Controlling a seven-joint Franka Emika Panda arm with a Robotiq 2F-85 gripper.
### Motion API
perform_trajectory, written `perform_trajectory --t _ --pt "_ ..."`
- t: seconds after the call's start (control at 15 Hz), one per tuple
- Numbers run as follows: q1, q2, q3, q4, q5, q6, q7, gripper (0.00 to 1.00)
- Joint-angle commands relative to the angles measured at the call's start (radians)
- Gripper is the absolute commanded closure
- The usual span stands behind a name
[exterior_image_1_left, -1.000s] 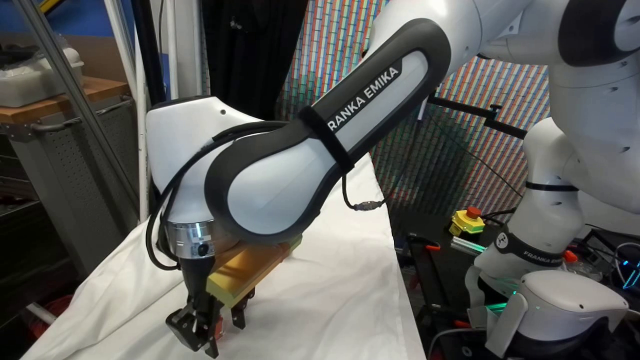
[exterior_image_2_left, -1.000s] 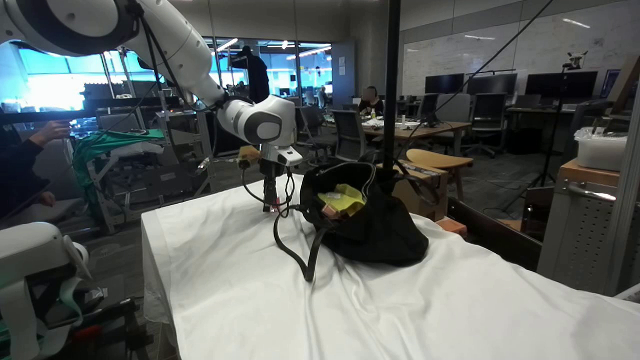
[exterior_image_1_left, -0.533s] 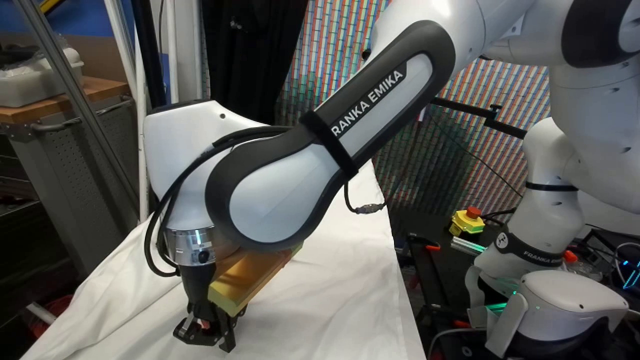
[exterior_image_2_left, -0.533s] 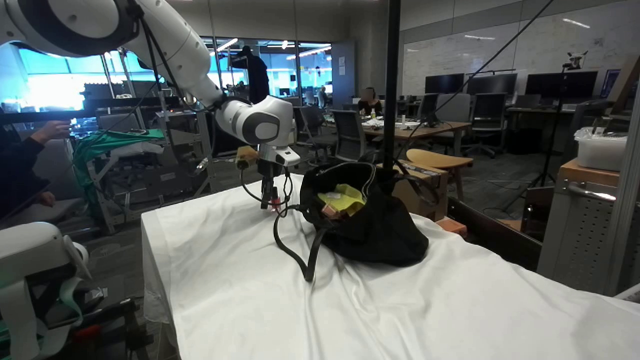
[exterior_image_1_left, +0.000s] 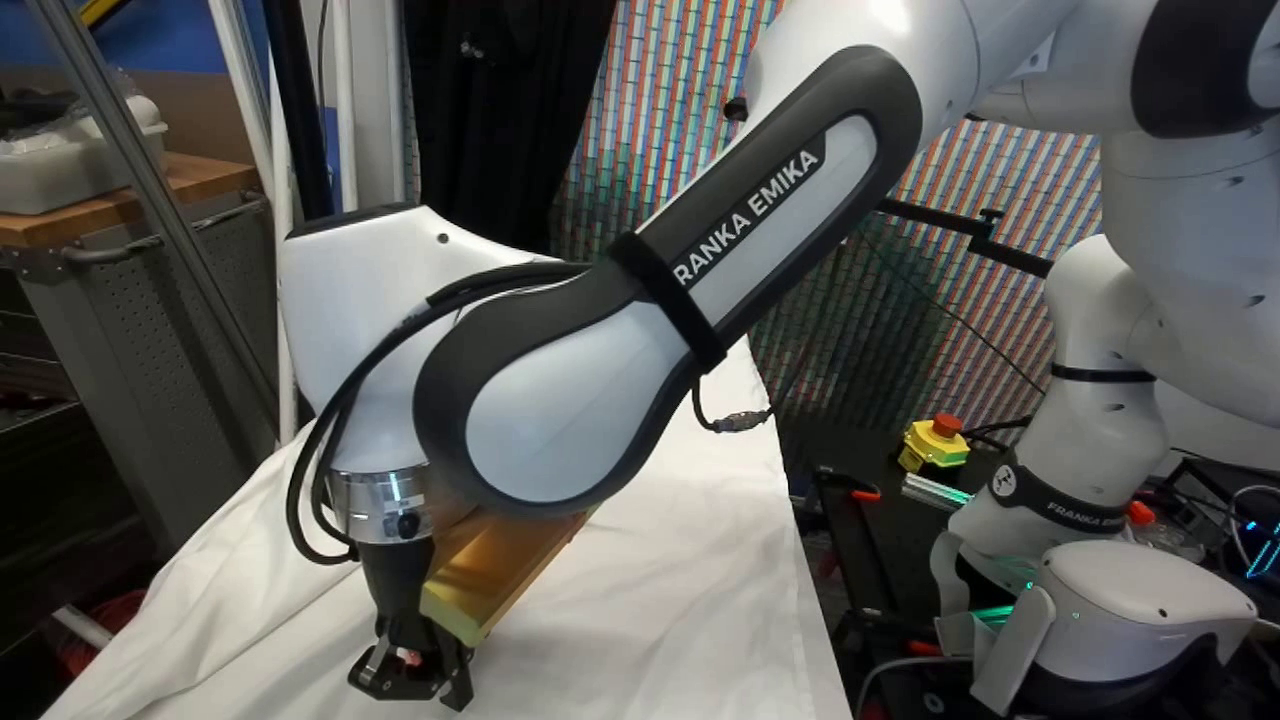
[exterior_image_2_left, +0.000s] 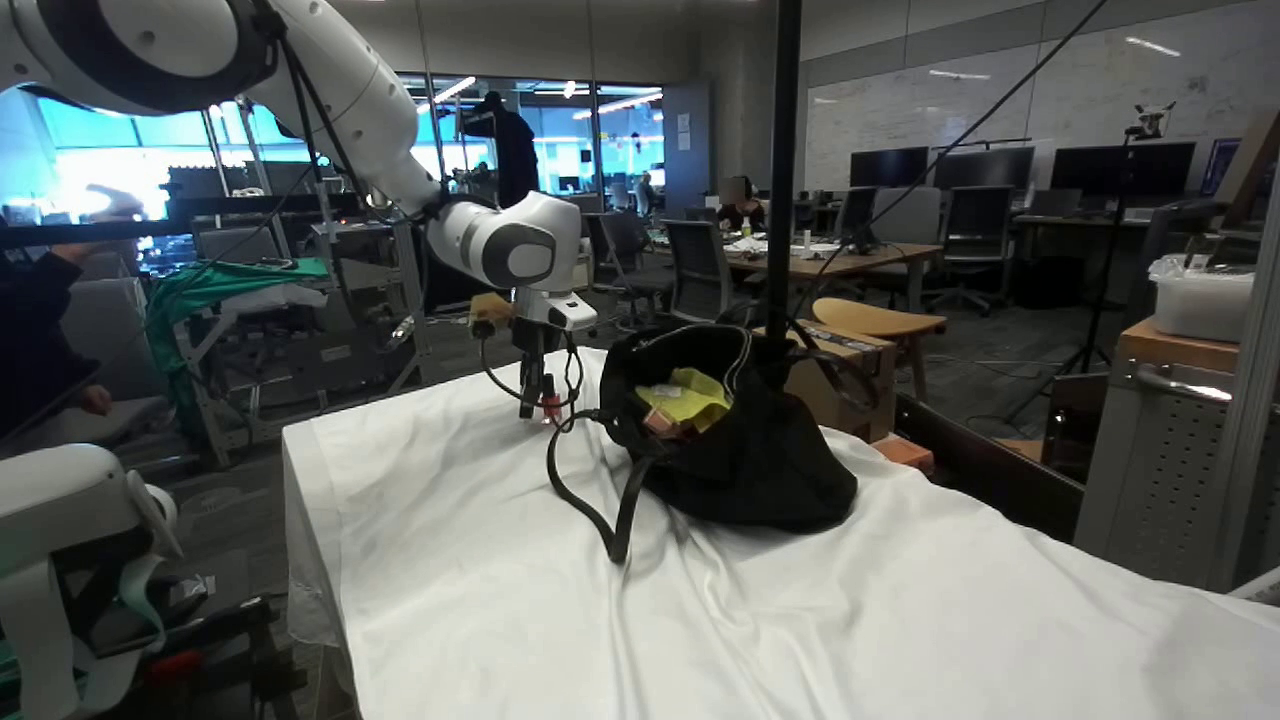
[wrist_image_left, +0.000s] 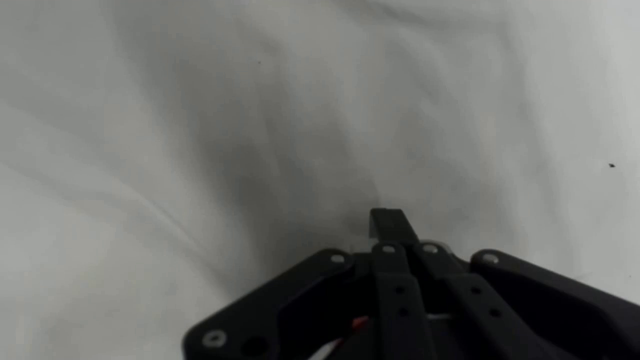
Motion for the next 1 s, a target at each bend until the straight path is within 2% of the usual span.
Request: perform_trajectory --t 0.0,0.6,0.93 --pt "0.021 -0.025 -0.016 0.019 -0.021 -0.047 -0.004 0.61" --pt "0.023 -0.031 -0.005 0.051 -0.018 -0.081 -0.040 0.03" --pt "0.024 -0.017 -0.012 0.072 -0.025 -0.082 -0.042 0.00"
